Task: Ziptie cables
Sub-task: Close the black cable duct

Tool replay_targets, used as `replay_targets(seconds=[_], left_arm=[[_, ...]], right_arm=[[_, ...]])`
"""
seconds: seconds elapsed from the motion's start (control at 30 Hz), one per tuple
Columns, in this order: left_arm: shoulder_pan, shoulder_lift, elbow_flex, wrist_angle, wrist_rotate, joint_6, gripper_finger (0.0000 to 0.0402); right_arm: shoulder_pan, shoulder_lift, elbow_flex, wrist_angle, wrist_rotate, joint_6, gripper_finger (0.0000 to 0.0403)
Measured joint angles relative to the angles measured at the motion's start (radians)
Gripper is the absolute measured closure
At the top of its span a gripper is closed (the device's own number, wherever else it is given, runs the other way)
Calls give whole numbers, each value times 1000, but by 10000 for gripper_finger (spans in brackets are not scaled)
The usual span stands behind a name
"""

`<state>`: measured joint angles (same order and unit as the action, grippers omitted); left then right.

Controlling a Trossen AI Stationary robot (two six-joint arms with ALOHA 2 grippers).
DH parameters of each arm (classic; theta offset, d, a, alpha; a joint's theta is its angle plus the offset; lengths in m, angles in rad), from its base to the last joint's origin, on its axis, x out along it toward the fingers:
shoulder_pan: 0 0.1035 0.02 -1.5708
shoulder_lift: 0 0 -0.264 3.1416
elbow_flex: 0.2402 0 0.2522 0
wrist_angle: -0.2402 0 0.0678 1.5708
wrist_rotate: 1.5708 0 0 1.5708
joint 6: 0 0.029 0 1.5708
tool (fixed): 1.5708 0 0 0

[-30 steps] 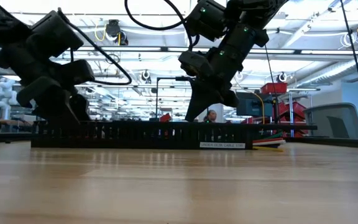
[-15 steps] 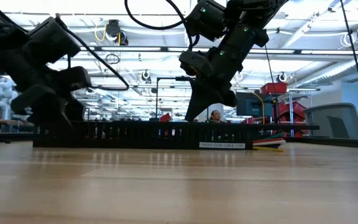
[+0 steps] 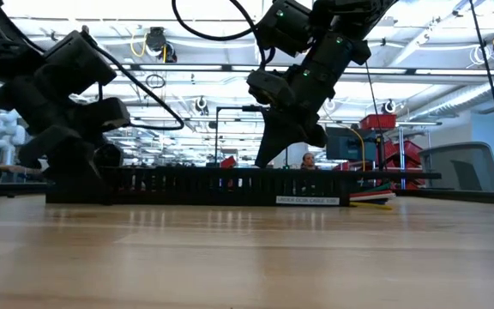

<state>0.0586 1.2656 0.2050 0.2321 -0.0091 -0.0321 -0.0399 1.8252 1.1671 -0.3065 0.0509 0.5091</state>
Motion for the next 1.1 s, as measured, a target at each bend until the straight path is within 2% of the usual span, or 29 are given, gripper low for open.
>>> replay_targets(seconds=[0.13, 0.3, 0.5, 0.73, 1.1], left_arm=[[1, 3, -2, 85, -31, 12, 53], [2, 12, -1, 85, -28, 11, 100], [1, 12, -1, 80, -19, 11, 132], [1, 11, -1, 78, -18, 13, 149], [1, 11, -1, 86, -12, 14, 150]], right_arm=[[0, 0, 0, 0, 0, 0, 403], [0, 0, 1, 0, 0, -1, 403], [1, -1, 1, 14, -5, -1, 403], [-1, -19, 1, 52, -5, -34, 403], [-13, -18, 1, -88, 63, 2, 403]])
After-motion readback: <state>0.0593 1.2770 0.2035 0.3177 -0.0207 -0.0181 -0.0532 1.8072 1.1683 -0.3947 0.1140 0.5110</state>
